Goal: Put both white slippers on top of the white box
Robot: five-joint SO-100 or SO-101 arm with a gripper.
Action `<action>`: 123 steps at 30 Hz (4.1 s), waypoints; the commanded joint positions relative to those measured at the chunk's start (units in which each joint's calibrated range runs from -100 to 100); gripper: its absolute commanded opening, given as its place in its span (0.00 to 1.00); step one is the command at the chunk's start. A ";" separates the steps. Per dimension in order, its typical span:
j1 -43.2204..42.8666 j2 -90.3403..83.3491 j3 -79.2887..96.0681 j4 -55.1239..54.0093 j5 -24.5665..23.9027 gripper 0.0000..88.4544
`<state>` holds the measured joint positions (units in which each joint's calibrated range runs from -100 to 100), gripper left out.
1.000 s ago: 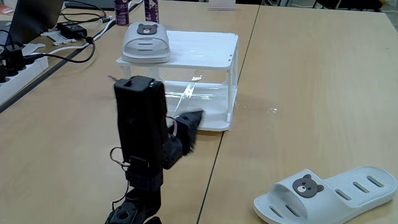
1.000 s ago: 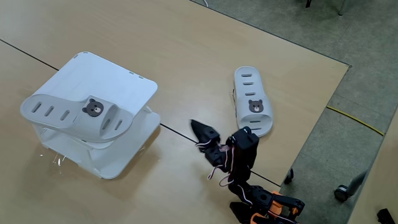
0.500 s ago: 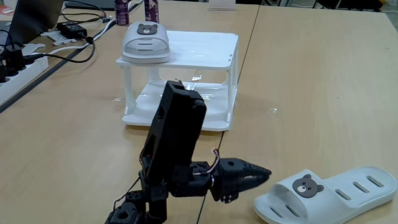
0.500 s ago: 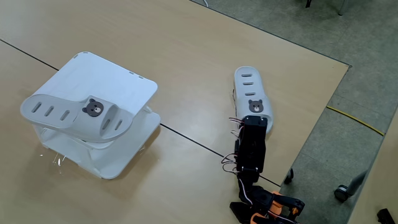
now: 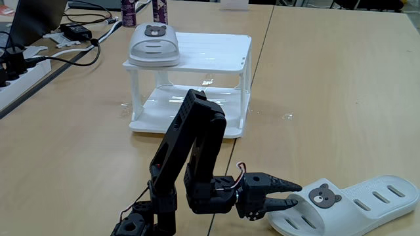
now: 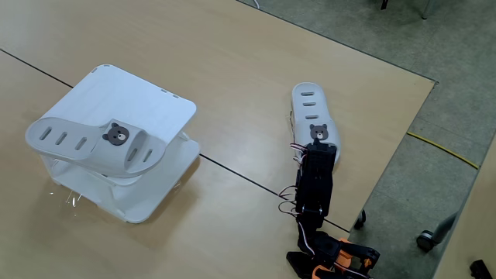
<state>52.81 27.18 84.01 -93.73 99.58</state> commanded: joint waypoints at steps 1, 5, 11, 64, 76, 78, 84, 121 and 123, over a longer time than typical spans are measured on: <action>-0.18 0.63 -2.86 -1.35 0.42 0.20; -0.01 4.92 -10.17 -1.26 0.42 0.25; -0.26 6.78 -18.38 -0.66 0.42 0.27; -7.74 -40.76 -90.10 86.14 0.42 0.01; -25.26 -50.44 -87.57 86.23 0.42 0.01; -32.25 -50.52 -84.77 86.23 0.42 0.01; -46.89 -50.52 -76.47 86.23 0.42 0.01; -52.81 2.65 -126.99 86.14 0.42 0.01; -52.73 2.65 -126.54 86.14 0.42 0.01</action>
<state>-0.60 32.37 -36.21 -7.38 99.58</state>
